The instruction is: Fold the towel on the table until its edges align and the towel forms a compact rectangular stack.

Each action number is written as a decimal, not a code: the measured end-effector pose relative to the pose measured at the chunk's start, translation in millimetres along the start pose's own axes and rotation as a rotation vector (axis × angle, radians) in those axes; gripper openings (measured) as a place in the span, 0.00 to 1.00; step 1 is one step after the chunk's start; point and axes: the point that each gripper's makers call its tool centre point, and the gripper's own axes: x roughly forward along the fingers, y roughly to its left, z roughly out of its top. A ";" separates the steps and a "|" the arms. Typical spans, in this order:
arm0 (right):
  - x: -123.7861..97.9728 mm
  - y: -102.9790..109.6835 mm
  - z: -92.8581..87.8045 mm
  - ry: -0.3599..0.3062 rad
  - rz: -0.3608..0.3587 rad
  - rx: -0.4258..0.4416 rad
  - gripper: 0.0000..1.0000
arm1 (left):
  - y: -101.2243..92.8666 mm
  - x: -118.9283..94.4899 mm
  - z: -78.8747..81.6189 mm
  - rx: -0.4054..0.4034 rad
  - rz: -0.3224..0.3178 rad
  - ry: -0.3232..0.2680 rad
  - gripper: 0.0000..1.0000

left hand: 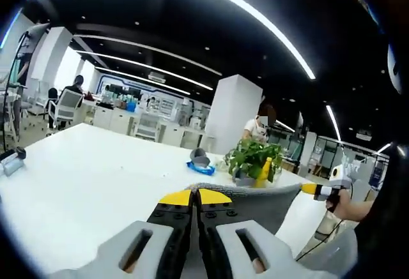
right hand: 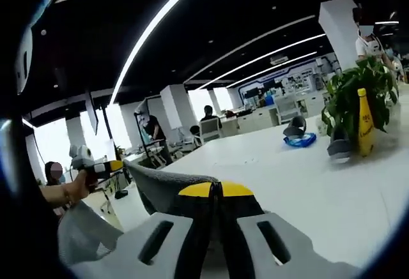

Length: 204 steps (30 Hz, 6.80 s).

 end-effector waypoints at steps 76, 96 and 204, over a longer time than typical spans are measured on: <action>90.0 -69.5 -96.0 0.482 0.000 -0.121 0.00 | 86.9 60.3 -115.2 0.137 0.116 0.432 0.02; 101.6 -78.3 -112.3 0.519 -0.035 -0.167 0.00 | 94.1 78.1 -132.4 0.219 0.107 0.431 0.02; 136.5 -52.7 -193.8 1.094 0.192 -1.095 0.00 | -89.2 101.6 -239.4 1.277 -0.436 0.582 0.01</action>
